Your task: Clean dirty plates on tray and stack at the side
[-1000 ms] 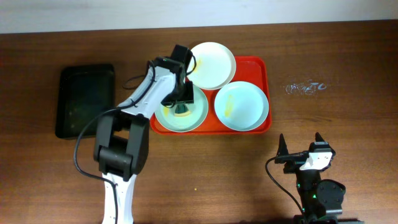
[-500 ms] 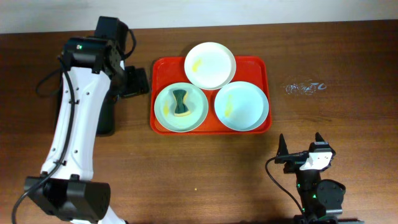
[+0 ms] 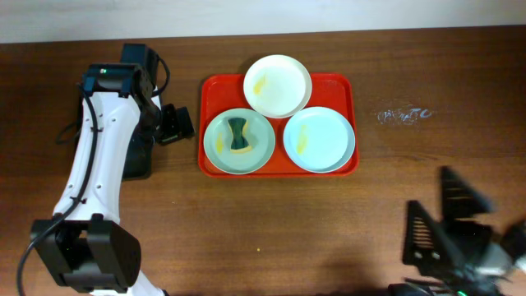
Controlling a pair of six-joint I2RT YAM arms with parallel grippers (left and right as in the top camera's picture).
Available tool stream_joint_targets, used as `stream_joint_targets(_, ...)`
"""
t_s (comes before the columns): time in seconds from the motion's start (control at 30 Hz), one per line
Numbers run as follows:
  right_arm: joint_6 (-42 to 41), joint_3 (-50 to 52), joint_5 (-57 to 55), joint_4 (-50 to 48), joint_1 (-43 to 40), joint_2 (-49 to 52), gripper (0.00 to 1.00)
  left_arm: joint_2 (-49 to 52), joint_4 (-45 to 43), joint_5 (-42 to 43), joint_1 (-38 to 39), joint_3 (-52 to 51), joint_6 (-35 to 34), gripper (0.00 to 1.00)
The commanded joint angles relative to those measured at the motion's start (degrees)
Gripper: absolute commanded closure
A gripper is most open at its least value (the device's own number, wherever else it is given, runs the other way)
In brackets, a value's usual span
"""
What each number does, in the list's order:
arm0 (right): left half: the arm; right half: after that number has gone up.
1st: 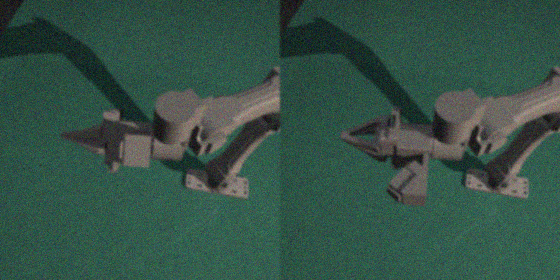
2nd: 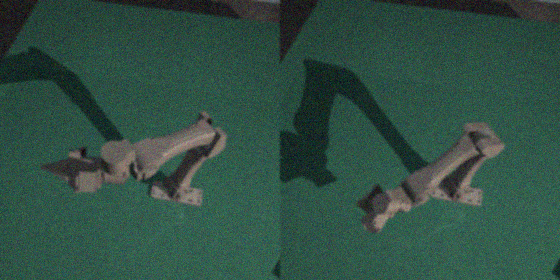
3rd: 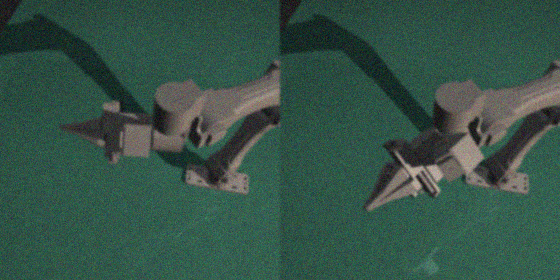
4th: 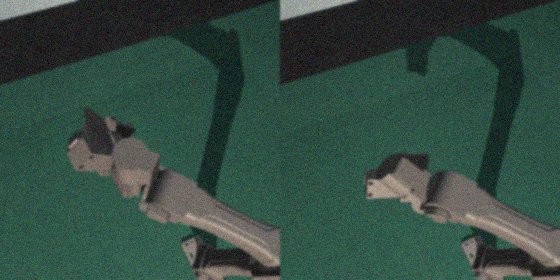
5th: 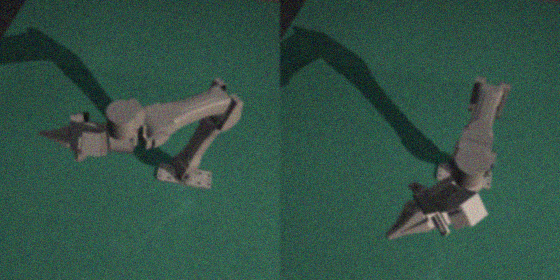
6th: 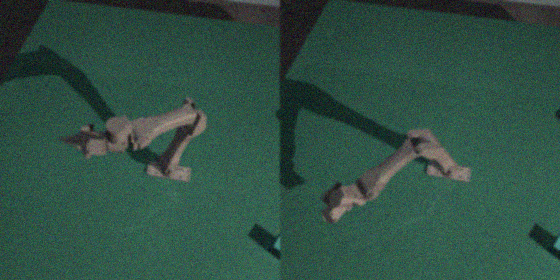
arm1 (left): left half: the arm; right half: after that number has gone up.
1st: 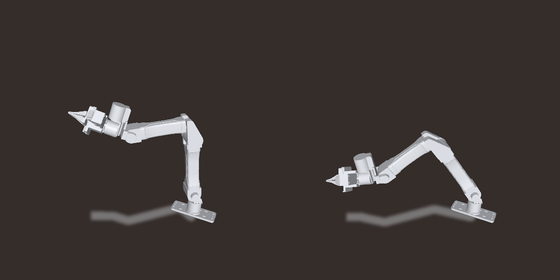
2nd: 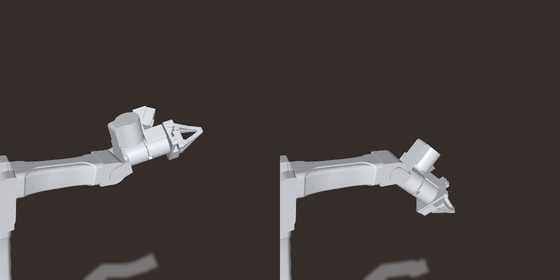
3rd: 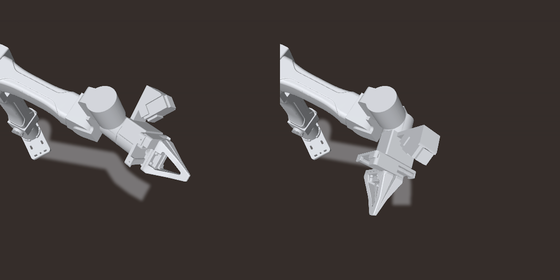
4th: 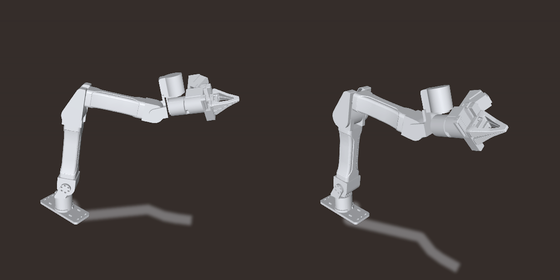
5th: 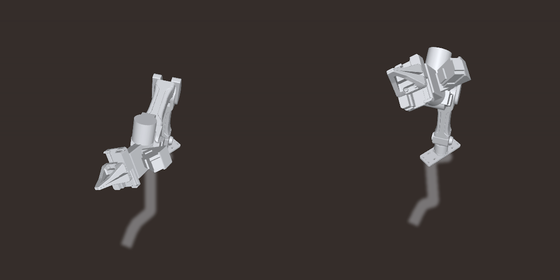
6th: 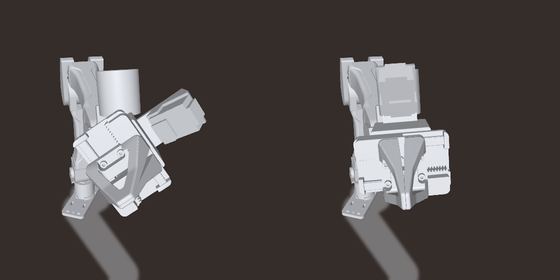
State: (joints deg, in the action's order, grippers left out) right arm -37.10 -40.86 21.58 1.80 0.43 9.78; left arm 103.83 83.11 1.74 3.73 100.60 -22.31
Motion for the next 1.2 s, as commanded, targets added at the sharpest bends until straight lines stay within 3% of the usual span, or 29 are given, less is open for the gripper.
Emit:
stream_joint_targets(0.0,18.9,-31.4,-14.2,43.3,0.3,22.6,0.01,0.1,-0.7,0.4,-0.2,-0.1,-0.5,0.01)
stream_joint_targets(0.07,18.8,-44.4,-6.8,60.9,0.3,37.7,0.01,0.1,-1.3,0.4,-0.2,-0.1,-0.5,0.01)
stream_joint_targets(0.13,18.8,-48.5,10.4,64.1,0.3,49.3,0.02,0.1,-1.3,0.4,-0.1,-0.1,-0.5,0.01)
stream_joint_targets(0.17,19.4,-48.5,15.3,64.0,0.7,53.8,0.17,0.1,-1.2,0.4,-0.1,-0.1,-0.5,0.01)
stream_joint_targets(0.23,23.4,-48.5,12.8,64.0,4.7,63.5,0.38,0.1,-1.2,0.4,-0.1,-0.1,-0.5,0.01)
stream_joint_targets(0.3,23.4,-48.5,5.6,61.7,10.3,72.8,0.37,0.1,-1.2,0.4,-0.1,-0.1,-0.5,0.01)
stream_joint_targets(0.43,23.1,-48.5,-5.0,47.3,19.3,90.3,0.19,0.1,-1.2,0.4,-0.1,-0.2,-0.5,0.01)
stream_joint_targets(0.53,23.1,-48.5,-4.7,36.6,21.0,101.4,0.21,0.1,-1.3,0.4,-0.1,-0.2,-0.5,0.01)
stream_joint_targets(0.7,26.0,-48.5,-0.3,30.2,21.6,109.9,0.42,0.1,-3.5,0.4,-0.1,-0.2,-0.5,0.01)
stream_joint_targets(0.97,28.3,-47.7,-5.7,29.8,24.0,111.0,0.41,0.1,-4.0,0.4,-0.1,-0.2,-0.5,0.01)
stream_joint_targets(1.17,29.4,-47.7,-5.8,28.0,25.0,114.2,0.5,0.1,-4.1,0.4,-0.1,-0.4,-0.5,0.0)
